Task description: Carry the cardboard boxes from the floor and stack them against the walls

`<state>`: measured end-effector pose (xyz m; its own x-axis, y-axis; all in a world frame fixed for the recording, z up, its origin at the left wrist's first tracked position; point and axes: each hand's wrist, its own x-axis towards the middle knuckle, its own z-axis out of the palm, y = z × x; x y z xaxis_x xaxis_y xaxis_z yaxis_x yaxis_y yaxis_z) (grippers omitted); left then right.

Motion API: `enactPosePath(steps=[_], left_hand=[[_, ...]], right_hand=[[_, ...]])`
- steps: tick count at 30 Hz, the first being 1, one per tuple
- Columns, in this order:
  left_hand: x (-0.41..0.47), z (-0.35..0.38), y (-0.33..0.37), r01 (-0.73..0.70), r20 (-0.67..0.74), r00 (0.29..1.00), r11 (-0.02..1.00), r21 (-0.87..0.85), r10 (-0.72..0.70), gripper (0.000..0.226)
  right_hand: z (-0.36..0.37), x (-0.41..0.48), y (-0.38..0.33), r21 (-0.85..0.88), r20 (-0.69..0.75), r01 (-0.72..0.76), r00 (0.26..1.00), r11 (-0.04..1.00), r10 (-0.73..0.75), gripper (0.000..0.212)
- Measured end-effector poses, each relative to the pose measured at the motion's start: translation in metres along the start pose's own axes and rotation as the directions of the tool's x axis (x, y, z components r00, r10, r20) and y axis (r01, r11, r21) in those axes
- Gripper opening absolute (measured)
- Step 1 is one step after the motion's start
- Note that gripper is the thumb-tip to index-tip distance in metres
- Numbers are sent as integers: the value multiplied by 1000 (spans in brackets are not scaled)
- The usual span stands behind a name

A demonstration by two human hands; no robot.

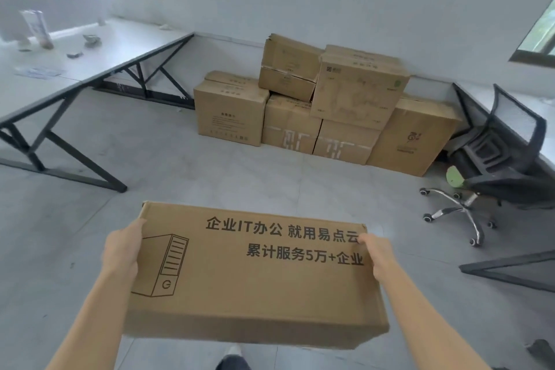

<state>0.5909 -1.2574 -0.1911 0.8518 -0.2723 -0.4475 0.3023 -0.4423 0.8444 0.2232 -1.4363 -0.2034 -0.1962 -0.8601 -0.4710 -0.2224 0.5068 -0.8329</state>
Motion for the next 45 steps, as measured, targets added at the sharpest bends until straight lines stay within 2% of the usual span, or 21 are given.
enactPosePath(steps=[2,4,9,12,18,22,25,27,34,40,43,45], left_hand=[[33,24,28,17,-5,1000,1000,0,-17,40],[64,47,57,17,-6,1000,1000,4,-17,46],[119,105,115,-38,30,999,999,30,37,26],[145,143,143,-54,45,998,998,9,54,28],[196,232,201,-79,34,996,996,41,78,31],[232,295,240,-44,8,999,996,72,44,39],[253,336,271,-18,-30,999,995,98,21,46],[267,361,289,-23,-48,998,996,81,26,42],[318,423,331,-28,-101,994,997,67,34,33],[413,489,387,-27,-112,993,999,46,32,34],[466,529,419,29,-92,995,999,29,-26,43],[497,556,444,27,-70,997,999,21,-26,41]], right_hand=[[25,34,-33,-27,-15,3,1000,1000,-4,6],[48,63,-67,-48,-23,26,999,998,-27,15],[82,121,-122,-59,-83,23,996,998,-28,23],[97,159,-139,-43,-75,-1,997,999,-3,25],[129,259,-192,-64,-64,7,998,998,-12,4],[154,345,-237,-75,19,27,999,997,-26,22],[171,399,-275,-88,53,25,998,996,-20,18],[181,431,-302,-68,64,29,998,997,-25,17],[234,516,-377,-116,98,54,994,992,-42,44],[304,599,-441,-188,132,55,991,981,-31,30],[340,641,-473,-184,122,19,993,983,4,39],[362,668,-498,-185,103,9,995,983,11,43]])
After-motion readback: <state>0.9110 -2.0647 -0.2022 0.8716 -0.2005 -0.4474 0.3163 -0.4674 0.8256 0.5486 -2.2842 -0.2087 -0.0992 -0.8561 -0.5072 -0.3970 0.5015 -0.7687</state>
